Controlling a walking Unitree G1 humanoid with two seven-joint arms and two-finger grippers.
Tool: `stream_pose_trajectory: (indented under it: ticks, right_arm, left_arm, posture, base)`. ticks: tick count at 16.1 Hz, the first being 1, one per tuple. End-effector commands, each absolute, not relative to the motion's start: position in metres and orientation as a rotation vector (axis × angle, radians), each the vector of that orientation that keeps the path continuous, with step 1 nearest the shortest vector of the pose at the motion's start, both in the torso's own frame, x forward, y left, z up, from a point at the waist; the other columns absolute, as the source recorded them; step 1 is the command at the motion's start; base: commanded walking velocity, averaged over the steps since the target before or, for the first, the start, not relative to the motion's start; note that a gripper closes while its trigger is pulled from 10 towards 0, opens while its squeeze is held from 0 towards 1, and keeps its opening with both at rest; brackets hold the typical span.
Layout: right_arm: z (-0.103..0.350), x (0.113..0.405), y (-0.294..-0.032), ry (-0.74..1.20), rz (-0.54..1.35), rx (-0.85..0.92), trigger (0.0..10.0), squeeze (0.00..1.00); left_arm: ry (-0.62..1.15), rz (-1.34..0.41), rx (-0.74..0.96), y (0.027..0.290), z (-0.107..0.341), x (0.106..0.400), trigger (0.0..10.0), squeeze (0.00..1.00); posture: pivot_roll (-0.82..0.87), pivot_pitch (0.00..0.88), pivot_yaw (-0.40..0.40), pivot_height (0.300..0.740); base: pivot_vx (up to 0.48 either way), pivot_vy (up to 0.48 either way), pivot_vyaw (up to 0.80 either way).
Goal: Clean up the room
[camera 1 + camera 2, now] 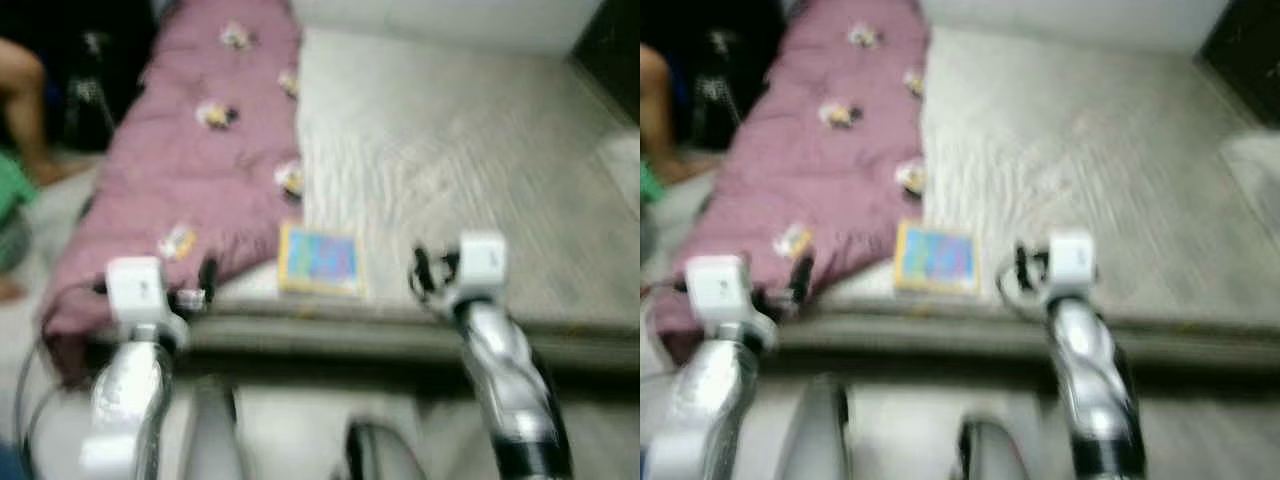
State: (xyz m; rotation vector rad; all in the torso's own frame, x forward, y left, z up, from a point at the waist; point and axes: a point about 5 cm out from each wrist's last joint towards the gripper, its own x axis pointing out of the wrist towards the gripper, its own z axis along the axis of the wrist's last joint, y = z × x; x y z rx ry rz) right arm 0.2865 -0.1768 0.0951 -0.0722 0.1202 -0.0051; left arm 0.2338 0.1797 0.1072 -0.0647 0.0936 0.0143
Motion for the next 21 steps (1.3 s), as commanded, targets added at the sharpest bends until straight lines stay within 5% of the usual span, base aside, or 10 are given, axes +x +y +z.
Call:
stream_pose_trajectory:
  ticks: [1,15,21]
  right_arm:
    - [0.0981,0.2881,-0.1752,0.112,0.003,-0.072,10.0,0.0]
    - [0.0966,0.289,-0.1765,0.128,-0.009,-0.065,10.0,0.0]
    - [0.0971,0.2902,-0.1763,0.127,-0.01,-0.069,10.0,0.0]
  left_arm:
    - [0.072,0.01,-0.055,0.181,0.1131,0.235,10.0,0.0]
    - [0.09,0.002,-0.058,0.1794,0.1109,0.2346,10.0,0.0]
    - [0.11,0.01,-0.057,0.1786,0.1092,0.2372,10.0,0.0]
  posture:
    - [0.02,0.141,-0.118,0.652]
    - [0.01,0.148,-0.118,0.652]
    - [0.01,0.158,-0.116,0.652]
  base:
    - [0.285,0.0,0.0]
    - [0.275,0.0,-0.15]
    - [0.0,0.0,0.0]
